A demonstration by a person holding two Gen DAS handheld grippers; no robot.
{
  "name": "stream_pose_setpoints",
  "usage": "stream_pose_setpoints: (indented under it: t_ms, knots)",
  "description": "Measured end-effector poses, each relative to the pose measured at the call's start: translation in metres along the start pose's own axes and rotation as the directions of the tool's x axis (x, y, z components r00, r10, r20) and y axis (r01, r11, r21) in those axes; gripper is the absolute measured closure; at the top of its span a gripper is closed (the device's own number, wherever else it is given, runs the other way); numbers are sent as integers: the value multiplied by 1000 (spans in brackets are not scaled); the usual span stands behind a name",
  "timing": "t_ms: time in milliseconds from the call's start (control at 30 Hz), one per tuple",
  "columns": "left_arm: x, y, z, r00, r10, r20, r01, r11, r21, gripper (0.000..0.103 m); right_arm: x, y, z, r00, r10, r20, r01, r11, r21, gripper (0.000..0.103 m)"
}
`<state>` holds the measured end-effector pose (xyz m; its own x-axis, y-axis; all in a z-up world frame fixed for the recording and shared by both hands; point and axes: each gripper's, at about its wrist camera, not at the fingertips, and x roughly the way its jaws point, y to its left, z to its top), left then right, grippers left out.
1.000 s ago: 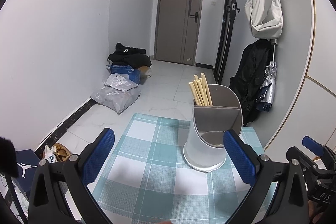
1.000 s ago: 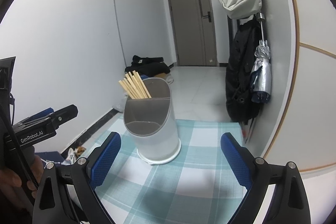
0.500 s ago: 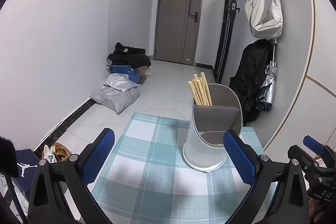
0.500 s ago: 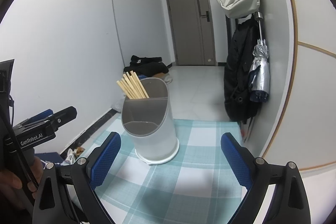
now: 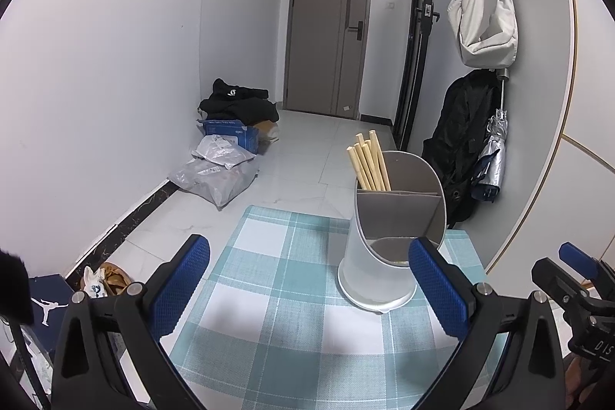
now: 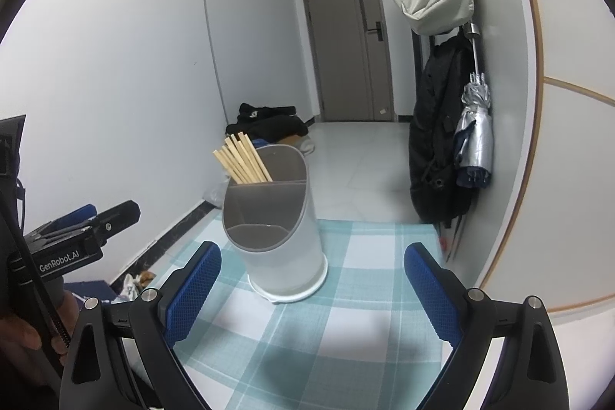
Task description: Organize utensils
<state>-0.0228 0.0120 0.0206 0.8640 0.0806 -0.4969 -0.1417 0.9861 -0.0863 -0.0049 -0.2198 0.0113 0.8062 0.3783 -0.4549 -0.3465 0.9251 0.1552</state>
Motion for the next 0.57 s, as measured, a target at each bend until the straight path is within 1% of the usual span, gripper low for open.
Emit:
stream_pose_setpoints:
  t_ms: [233, 567]
  knots:
    - [-1, -4, -2, 1000, 5, 8, -5, 1000, 18, 1, 0, 0, 0, 1000, 0, -4, 0, 1000, -4, 6]
    - [1, -3, -4, 1000, -4, -5, 4, 1000, 16, 1, 3, 2, -3, 1000, -1, -15, 1, 1000, -9, 6]
